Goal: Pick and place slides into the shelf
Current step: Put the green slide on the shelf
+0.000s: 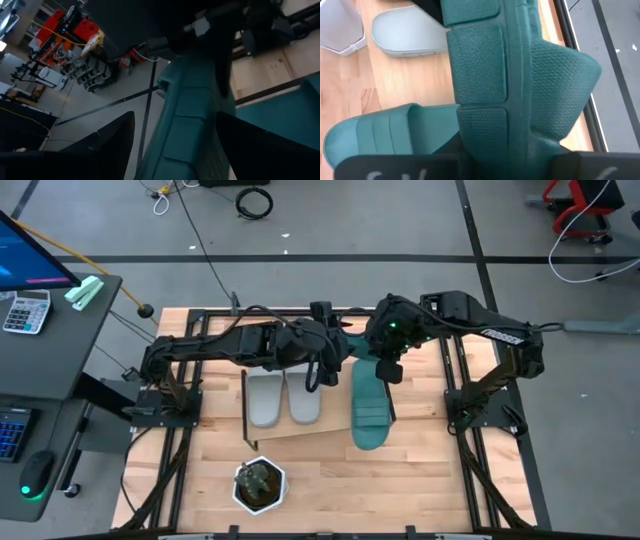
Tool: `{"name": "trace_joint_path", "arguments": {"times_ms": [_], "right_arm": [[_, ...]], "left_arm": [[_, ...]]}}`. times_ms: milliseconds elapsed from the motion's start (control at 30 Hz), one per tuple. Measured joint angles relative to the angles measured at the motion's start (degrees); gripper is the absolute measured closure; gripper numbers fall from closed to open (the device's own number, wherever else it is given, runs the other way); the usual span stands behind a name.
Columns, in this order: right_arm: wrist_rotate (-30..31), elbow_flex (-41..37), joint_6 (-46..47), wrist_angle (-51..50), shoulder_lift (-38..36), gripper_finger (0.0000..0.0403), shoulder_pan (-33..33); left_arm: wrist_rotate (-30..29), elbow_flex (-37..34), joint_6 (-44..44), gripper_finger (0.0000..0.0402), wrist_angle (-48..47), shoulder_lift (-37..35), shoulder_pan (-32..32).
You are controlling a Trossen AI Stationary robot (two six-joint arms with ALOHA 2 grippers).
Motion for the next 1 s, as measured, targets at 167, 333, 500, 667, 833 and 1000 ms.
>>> {"name": "trace_joint_path", "arguments": {"times_ms": [167, 333, 500, 667, 833, 1000], "right_arm": [[0.2, 0.0, 0.1, 0.4, 0.0, 0.0327, 0.9], [0.4, -0.1, -0.3, 1.7, 0.0, 0.0327, 1.9], [0.4, -0.1, -0.8, 2.2, 0.0, 0.0327, 2.4], [0.1, -0.1, -1.0, 2.4, 0.0, 0.0327, 2.4], [-0.1, -0.2, -1.2, 2.6, 0.1, 0.0327, 2.4], [-0.2, -0.2, -1.8, 2.9, 0.2, 0.0327, 2.5]], "left_arm": [[1.1, 0.1, 0.0, 0.0117, 0.2, 0.7, 0.1], [1.2, 0.1, 0.0, 0.0118, -0.1, 0.9, 0.1], [1.4, 0.1, -0.3, 0.0125, -0.2, 0.9, 0.1], [3.3, 0.1, -0.6, 0.015, -1.0, 0.9, 0.1], [4.8, 0.1, -3.9, 0.0189, -2.7, 0.9, 0.3], [7.3, 0.2, -6.9, 0.0219, -5.1, 1.0, 0.9]]}}
